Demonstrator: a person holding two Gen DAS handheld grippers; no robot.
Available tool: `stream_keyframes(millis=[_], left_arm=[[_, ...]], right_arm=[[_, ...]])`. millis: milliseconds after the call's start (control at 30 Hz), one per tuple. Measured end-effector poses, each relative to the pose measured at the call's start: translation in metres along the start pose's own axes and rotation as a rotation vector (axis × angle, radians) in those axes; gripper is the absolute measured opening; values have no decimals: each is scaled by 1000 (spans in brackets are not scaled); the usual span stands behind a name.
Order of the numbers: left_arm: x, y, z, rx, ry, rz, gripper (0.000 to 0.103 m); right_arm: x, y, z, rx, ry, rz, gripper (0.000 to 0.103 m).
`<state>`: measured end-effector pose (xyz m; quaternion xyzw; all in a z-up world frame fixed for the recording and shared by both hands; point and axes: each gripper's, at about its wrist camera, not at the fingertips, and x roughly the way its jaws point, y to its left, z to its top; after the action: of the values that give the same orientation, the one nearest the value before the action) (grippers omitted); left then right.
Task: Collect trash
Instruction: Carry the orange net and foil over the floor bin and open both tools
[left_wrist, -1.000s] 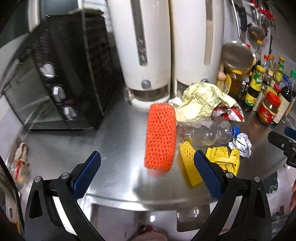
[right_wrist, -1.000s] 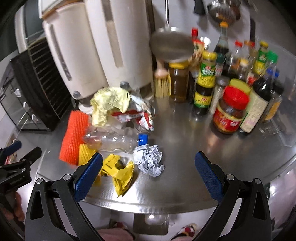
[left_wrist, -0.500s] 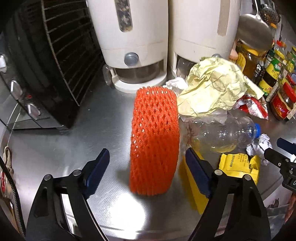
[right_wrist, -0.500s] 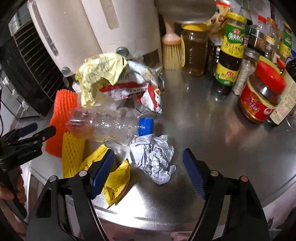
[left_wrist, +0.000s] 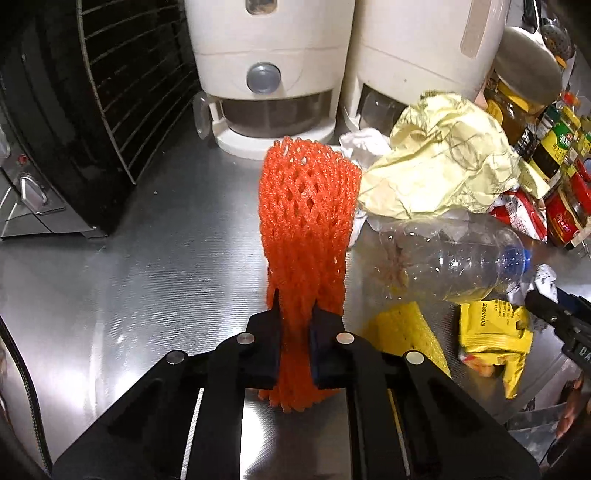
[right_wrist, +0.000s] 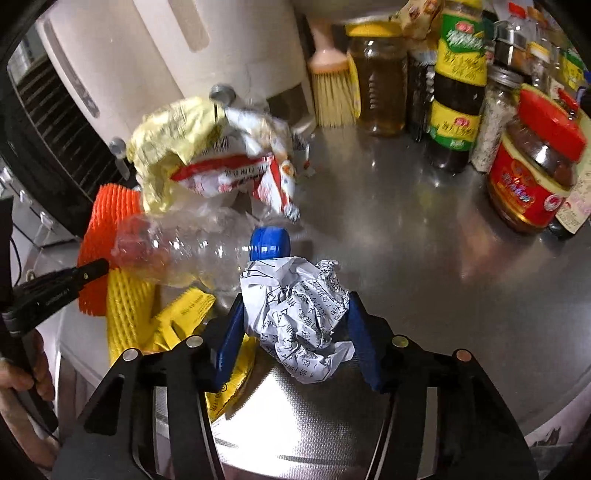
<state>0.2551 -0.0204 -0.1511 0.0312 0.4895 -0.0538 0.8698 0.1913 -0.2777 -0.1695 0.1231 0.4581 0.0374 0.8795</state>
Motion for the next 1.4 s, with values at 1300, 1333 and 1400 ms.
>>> stream_keyframes(millis=[1300, 1333, 1400], left_arm=[[-39, -97, -300, 51, -23, -115, 9], [-20, -100, -306, 55, 9, -118, 9], [13, -105, -316, 55, 66, -132, 9]], right_arm=[[-36, -47, -257, -24, 21, 106, 55], [-26, -49, -261, -17, 31, 104, 55], [5, -51, -268, -4, 62, 87, 55]])
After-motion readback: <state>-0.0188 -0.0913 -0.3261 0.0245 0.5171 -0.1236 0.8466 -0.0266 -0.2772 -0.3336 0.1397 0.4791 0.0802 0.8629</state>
